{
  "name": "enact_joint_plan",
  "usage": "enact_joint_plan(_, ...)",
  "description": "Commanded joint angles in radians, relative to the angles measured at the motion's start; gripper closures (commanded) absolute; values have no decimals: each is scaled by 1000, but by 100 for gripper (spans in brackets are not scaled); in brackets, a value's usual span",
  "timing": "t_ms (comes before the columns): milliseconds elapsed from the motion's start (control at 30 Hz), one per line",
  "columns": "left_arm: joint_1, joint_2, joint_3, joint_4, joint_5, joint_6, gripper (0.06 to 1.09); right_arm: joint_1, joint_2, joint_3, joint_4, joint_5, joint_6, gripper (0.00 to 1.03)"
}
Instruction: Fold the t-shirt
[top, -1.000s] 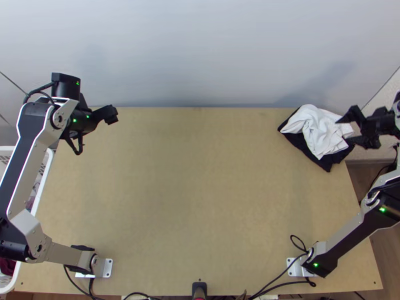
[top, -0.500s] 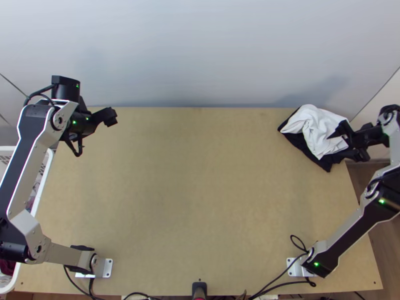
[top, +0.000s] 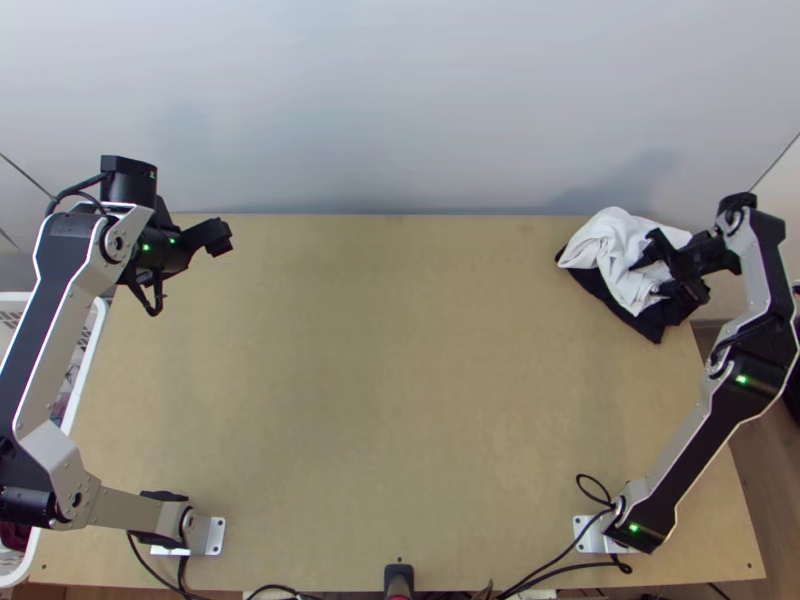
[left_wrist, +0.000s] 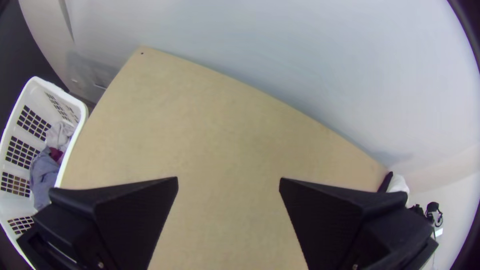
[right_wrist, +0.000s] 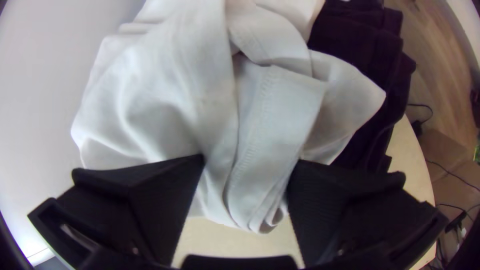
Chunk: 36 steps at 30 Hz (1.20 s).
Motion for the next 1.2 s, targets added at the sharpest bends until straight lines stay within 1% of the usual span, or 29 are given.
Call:
enact_joint_plan(0,9,-7,-11,0,0,0,10,24,2,15,53,93,39,99)
enact_joint_plan(33,11,-8,-15,0,0,0,10,24,2,18,53,121,39,100)
enact_joint_plan(133,11,-10,-16,0,0,0,10,9,2,14,44,132,39,100)
enact_joint_plan(300,14,-13,-13,13,0,-2,10,-57,-21,-29,32,150,33,100)
enact_joint_plan(467,14,-14,-11,14,2,-2,10,-155,-41,-98,26,168,-13,100)
enact_joint_plan(633,9,-13,-7,20,3,-2,10,-222,-63,-94,15,168,-67,100)
enact_joint_plan(667,8,-13,-7,22,3,-3,10,-221,-75,-95,11,165,-90,97)
enact_joint_plan(733,6,-11,-5,25,2,-3,10,-204,-94,-85,-23,158,-102,68)
enact_joint_plan(767,5,-10,-5,26,2,-3,10,-195,-97,-74,-55,136,-110,63)
enact_joint_plan(867,1,-10,-2,28,3,-5,10,-169,-113,-48,-109,75,-117,62)
enact_joint_plan(933,1,-11,-1,28,2,-7,10,-153,-123,-13,-144,35,-113,53)
enact_joint_plan(1033,6,-16,-7,26,2,-5,10,-126,-118,104,-226,-16,-107,45)
enact_joint_plan(1067,11,-19,-10,26,2,-3,10,-112,-120,144,-232,-28,-97,41)
enact_joint_plan(1167,14,-25,-19,26,2,0,10,-54,-109,259,-227,-29,-64,29)
